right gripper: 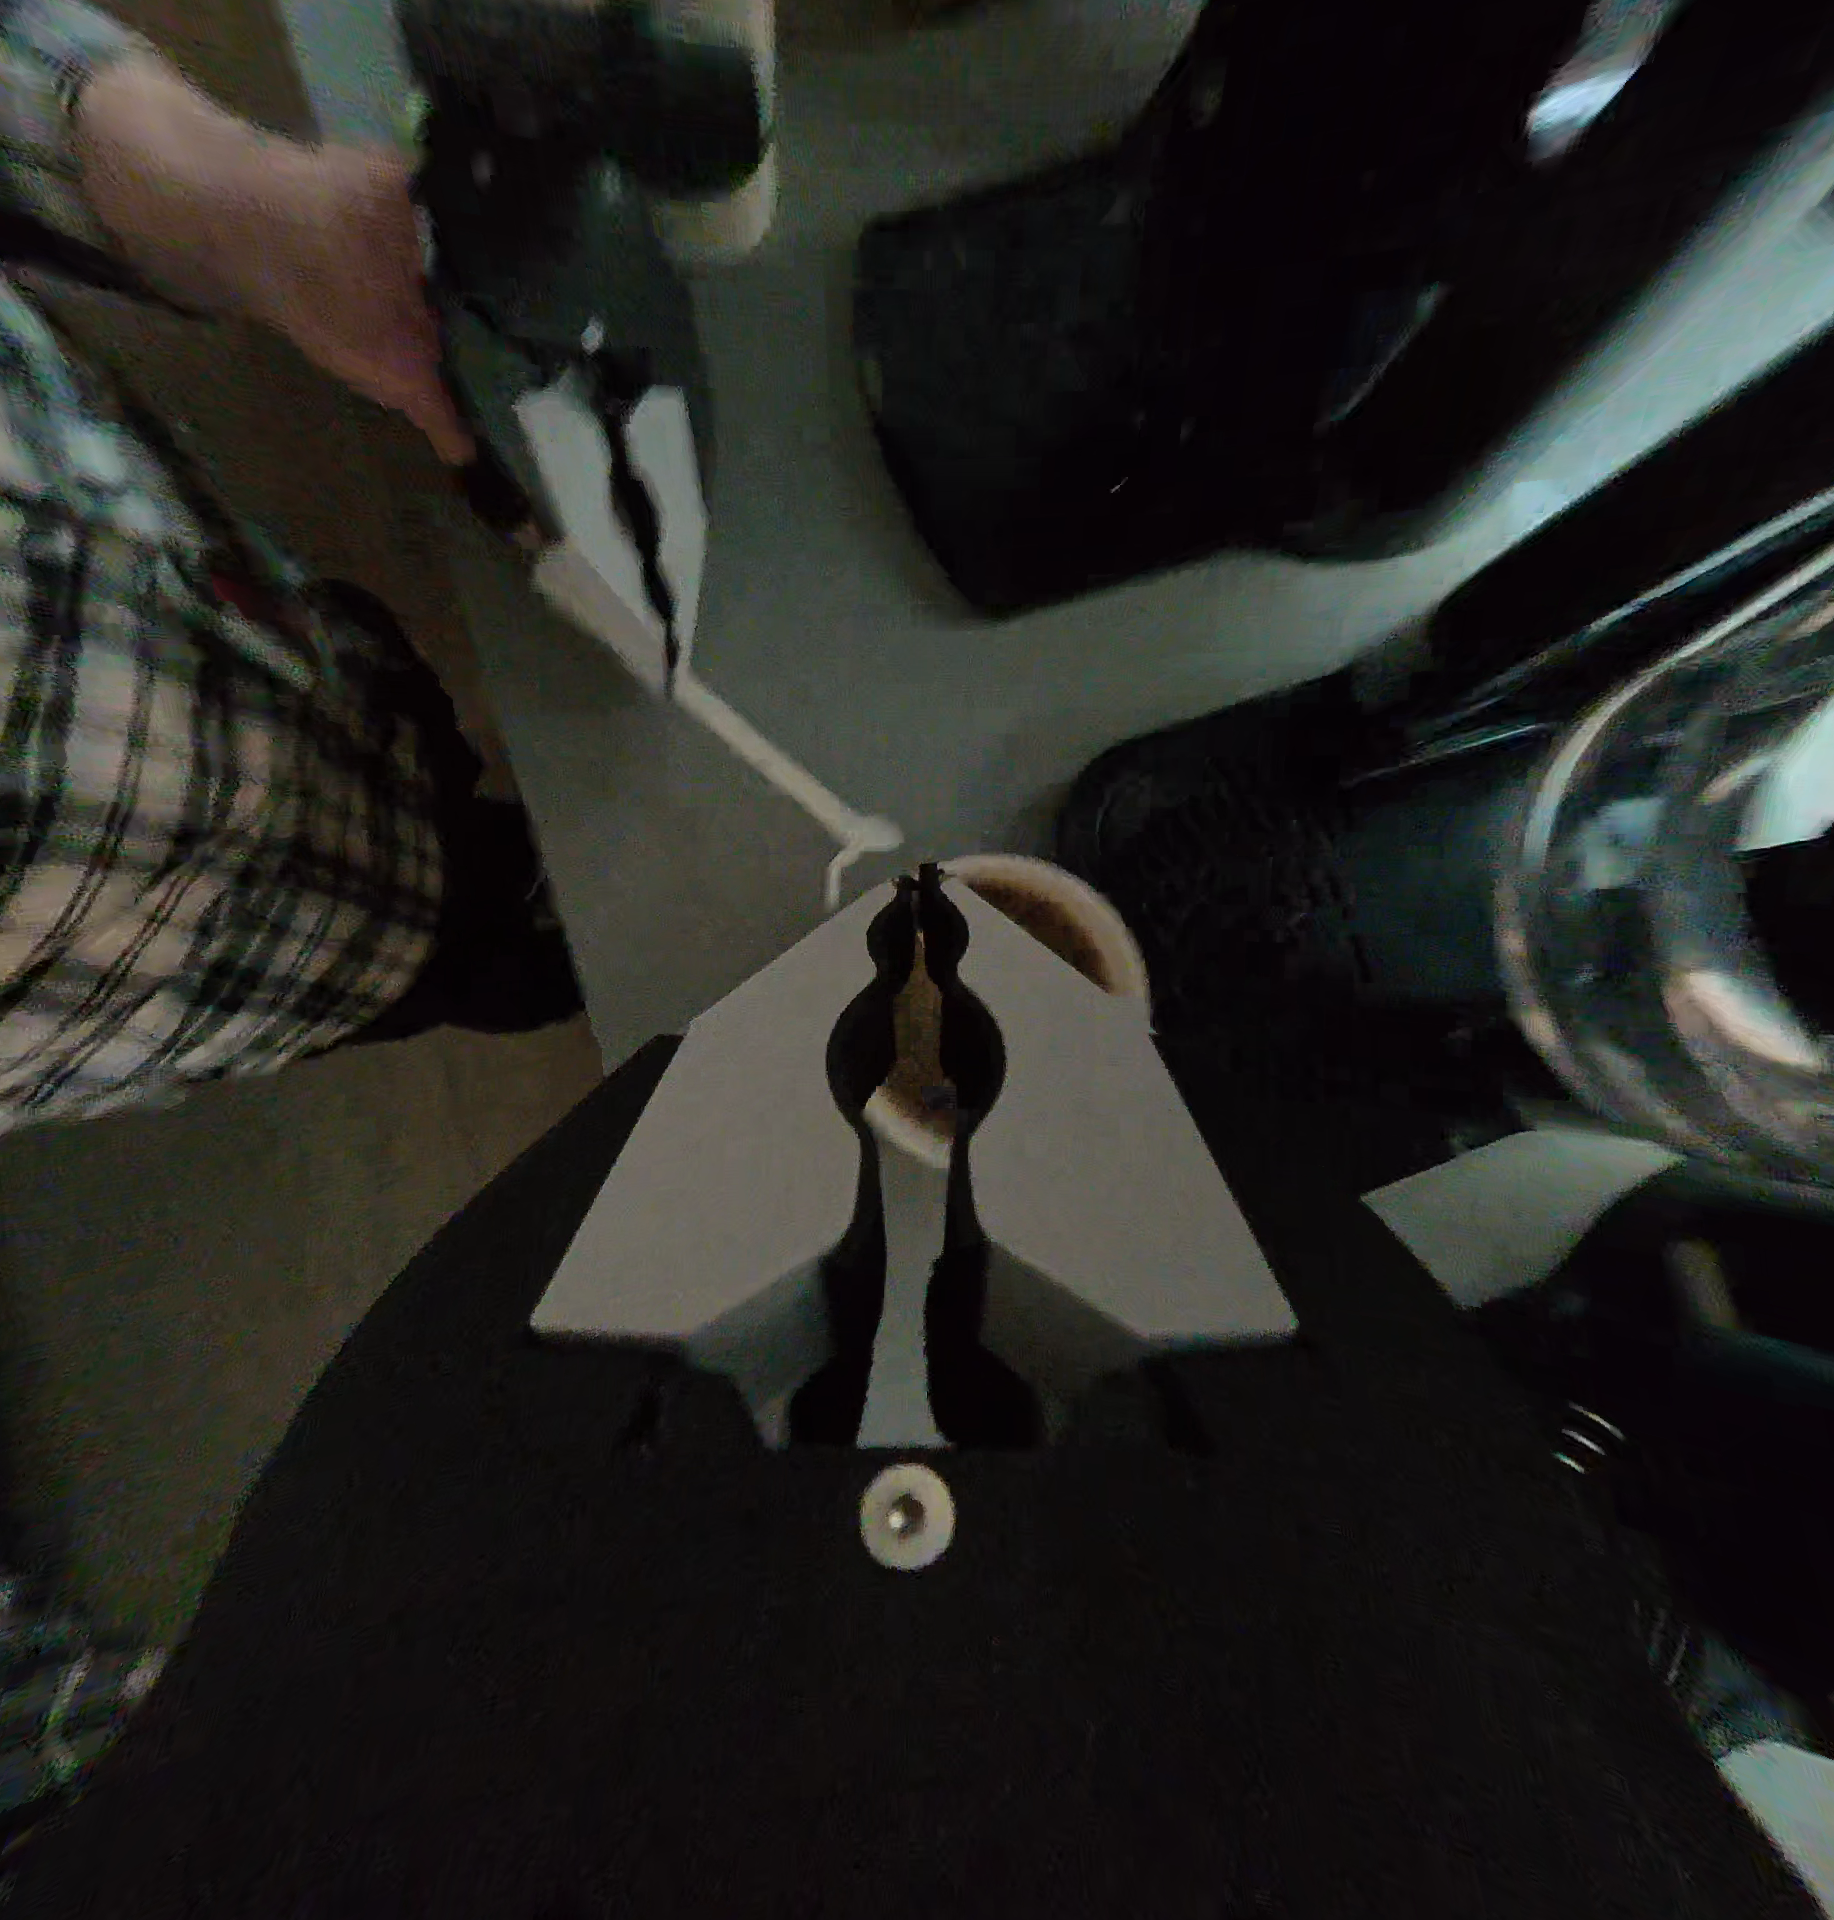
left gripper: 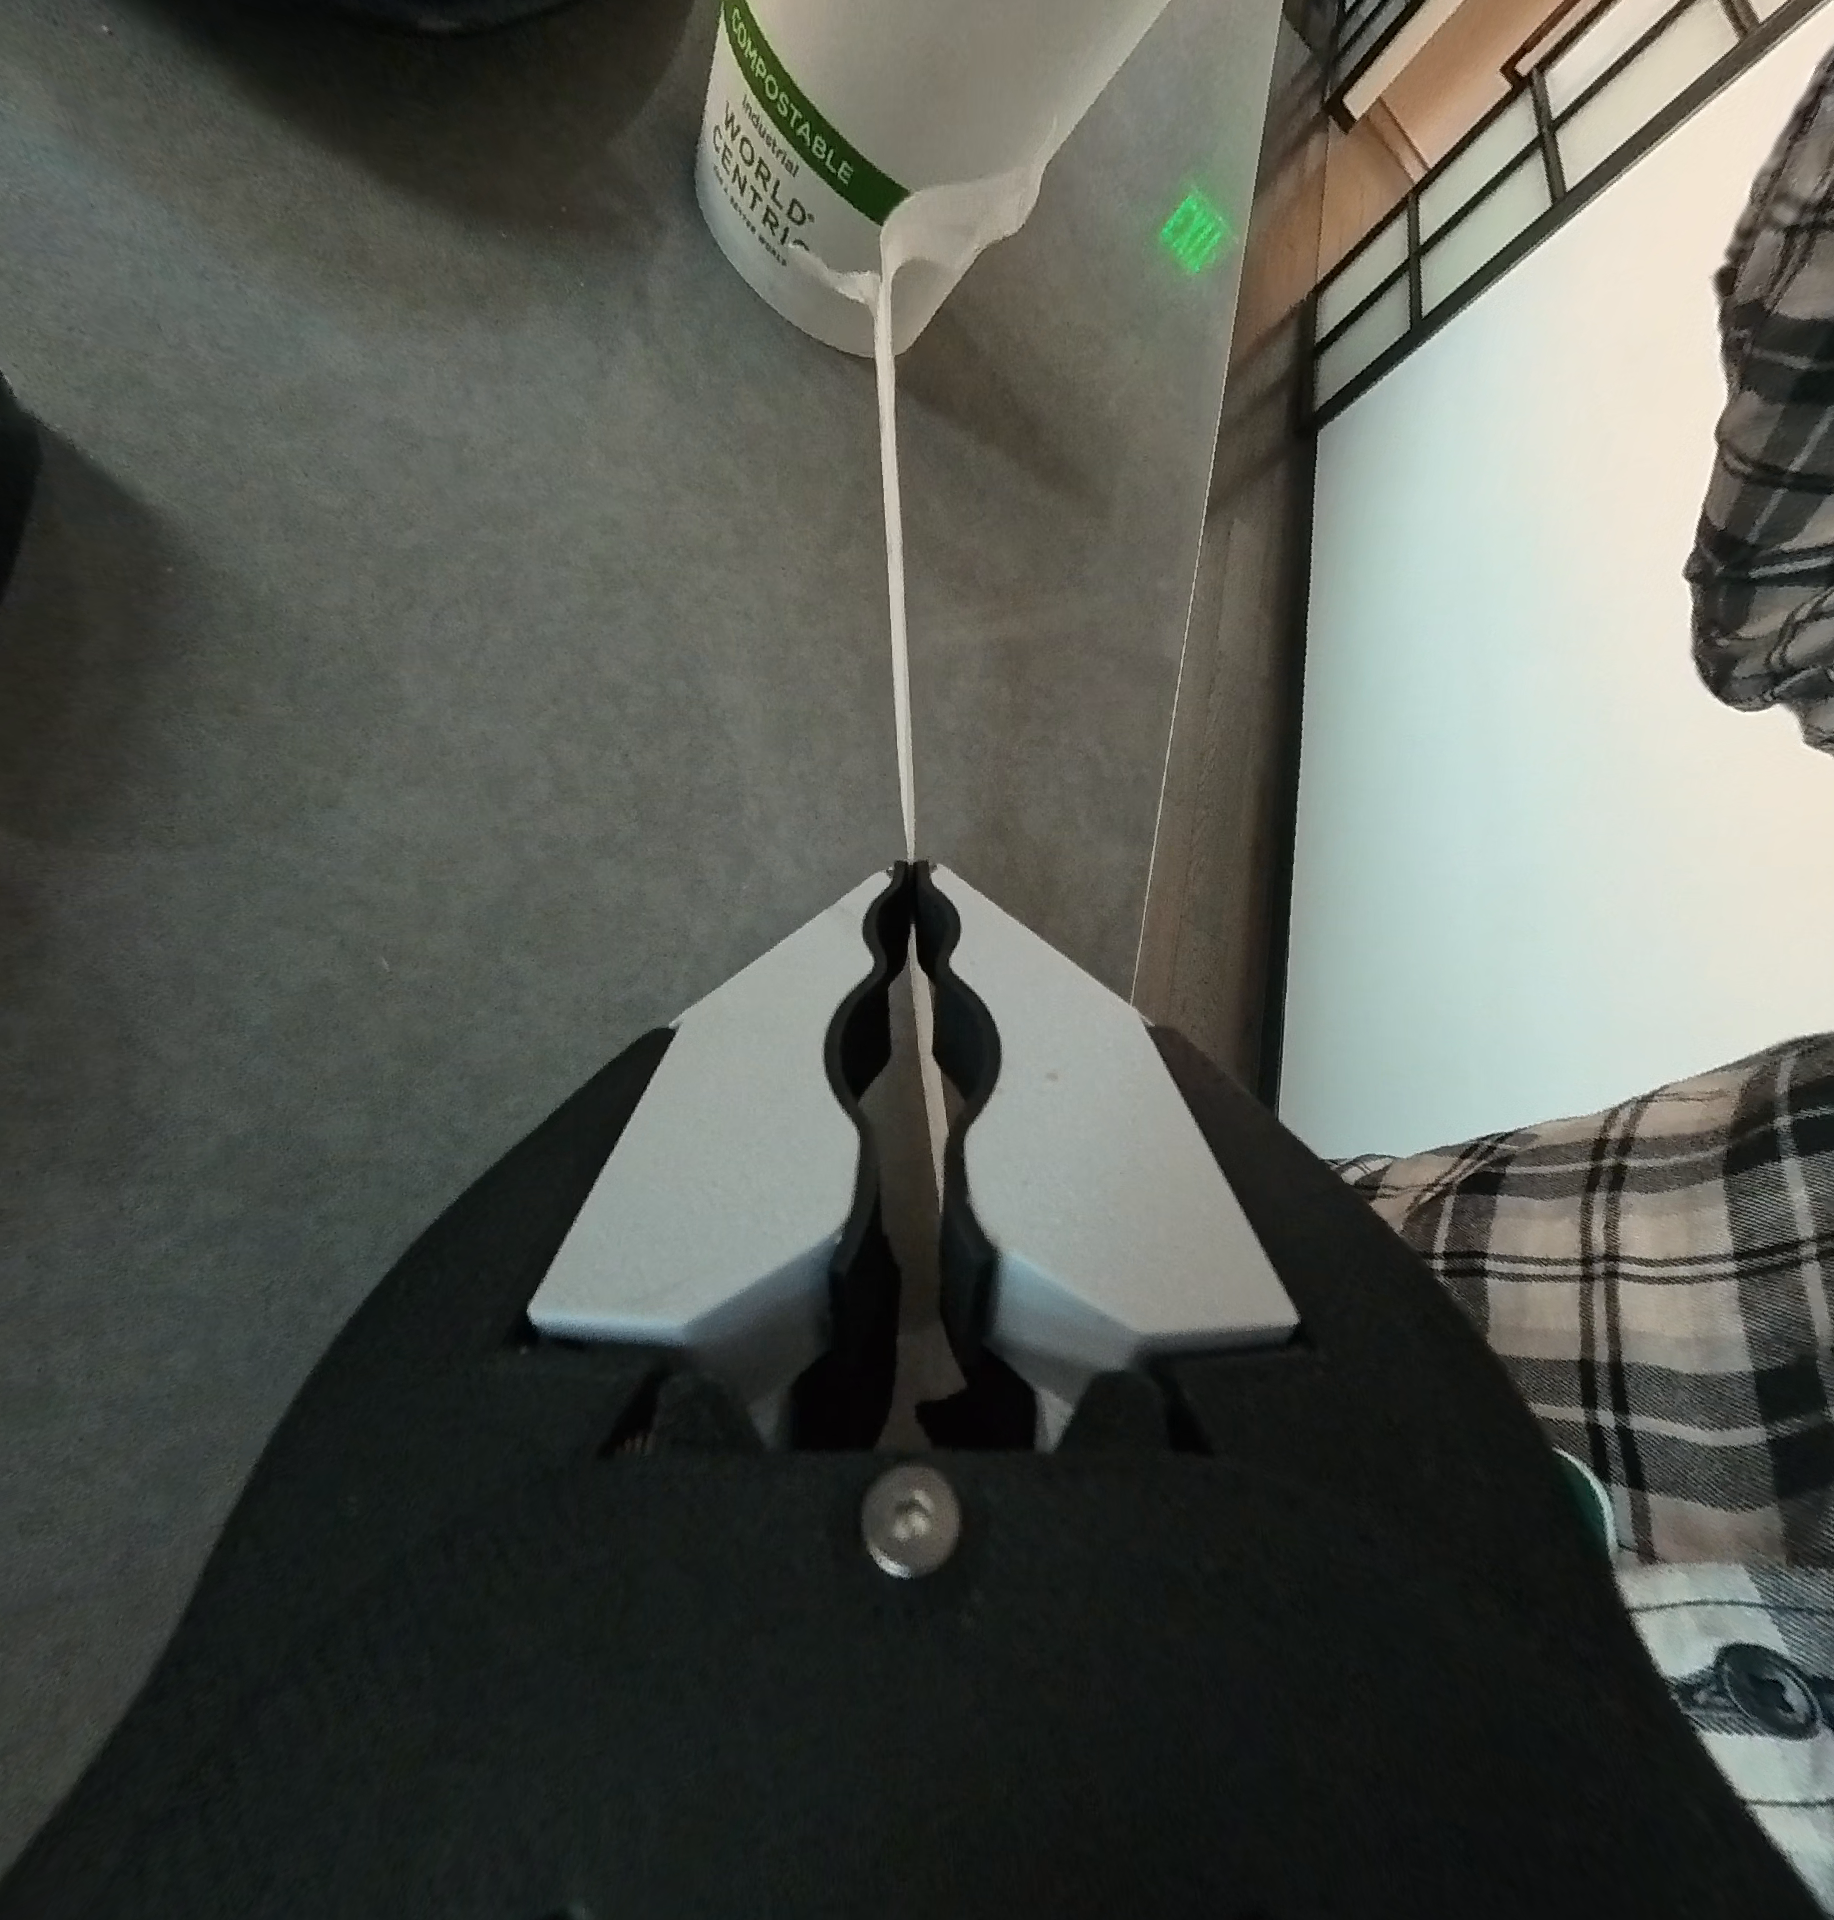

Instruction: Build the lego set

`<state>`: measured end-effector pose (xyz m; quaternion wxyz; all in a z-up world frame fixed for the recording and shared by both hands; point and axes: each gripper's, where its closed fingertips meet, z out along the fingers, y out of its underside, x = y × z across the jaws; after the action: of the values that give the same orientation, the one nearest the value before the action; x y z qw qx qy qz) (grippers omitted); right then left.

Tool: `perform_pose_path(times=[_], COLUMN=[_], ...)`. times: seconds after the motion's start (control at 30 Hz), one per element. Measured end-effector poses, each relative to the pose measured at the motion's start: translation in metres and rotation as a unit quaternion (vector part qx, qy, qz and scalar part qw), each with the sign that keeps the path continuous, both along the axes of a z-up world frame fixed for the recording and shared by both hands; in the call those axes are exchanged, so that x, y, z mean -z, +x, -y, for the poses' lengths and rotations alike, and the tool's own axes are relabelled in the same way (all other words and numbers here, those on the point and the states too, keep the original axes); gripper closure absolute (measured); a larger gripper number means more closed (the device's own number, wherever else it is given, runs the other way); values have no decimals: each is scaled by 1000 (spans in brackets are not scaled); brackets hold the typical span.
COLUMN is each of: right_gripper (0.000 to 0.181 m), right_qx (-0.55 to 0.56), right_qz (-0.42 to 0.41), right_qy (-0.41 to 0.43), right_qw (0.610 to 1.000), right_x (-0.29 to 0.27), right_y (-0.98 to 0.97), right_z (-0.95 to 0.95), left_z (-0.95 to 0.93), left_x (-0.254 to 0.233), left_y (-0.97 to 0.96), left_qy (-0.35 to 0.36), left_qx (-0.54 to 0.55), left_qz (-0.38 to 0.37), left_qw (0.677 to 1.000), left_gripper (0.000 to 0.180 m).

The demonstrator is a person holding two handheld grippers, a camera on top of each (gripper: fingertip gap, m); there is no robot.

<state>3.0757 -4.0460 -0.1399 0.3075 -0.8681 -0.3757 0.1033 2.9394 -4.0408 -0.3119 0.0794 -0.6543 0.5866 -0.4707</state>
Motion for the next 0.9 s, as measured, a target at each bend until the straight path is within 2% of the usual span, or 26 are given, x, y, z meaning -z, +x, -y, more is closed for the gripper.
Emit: perform_pose_path(times=[0.07, 0.1, 0.13, 0.23, 0.3, 0.37, 0.43, 0.5, 0.57, 0.67, 0.77, 0.83, 0.9], right_gripper=[181, 181, 181, 181, 181, 181, 181, 181, 181, 181, 181, 181, 181], right_qx=[60, 77, 74, -2, 33, 73, 25, -15, 28, 58, -19, 33, 77], right_qz=[15, 38, 53, -1, 10, 34, 13, -10, -4, 47, 0, 10, 39], right_qy=[23, 3, -18, -20, 11, -19, -38, -11, 25, -27, -24, 10, -10], right_qw=[998, 996, 996, 1000, 999, 997, 999, 1000, 999, 997, 1000, 999, 996], right_x=[-2, 6, 13, 5, 0, 10, 9, -3, -8, 14, 8, 1, 10], right_y=[18, 30, 36, 3, 10, 31, 19, -1, 6, 30, -2, 9, 33], right_z=[-19, -17, -10, 4, -13, -11, 8, 8, -15, -7, 7, -13, -13], left_z=[0, 0, 0, 0, 0, 0, 0, 0, 2, 2, 2, 2, 1], left_x=[0, 0, 0, -1, 0, -1, -1, -1, -1, -1, -1, -1, -1], left_y=[0, 0, 0, 0, 0, 0, 0, 0, 0, 0, 0, 0, 0], left_qy=[-1, -1, -1, -2, -2, -4, -4, -4, -2, -3, -2, -3, -4], left_qx=[1, 1, 0, 0, 1, 1, 0, 1, 5, 8, 6, 6, 5], left_qz=[-1, 0, 1, 2, 1, 2, 4, 3, 2, 1, 3, 2, 2], left_qw=[1000, 1000, 1000, 1000, 1000, 1000, 1000, 1000, 1000, 1000, 1000, 1000, 1000], left_gripper=[180, 180, 180, 180, 180, 180, 180, 180, 180, 180, 180, 180, 180])
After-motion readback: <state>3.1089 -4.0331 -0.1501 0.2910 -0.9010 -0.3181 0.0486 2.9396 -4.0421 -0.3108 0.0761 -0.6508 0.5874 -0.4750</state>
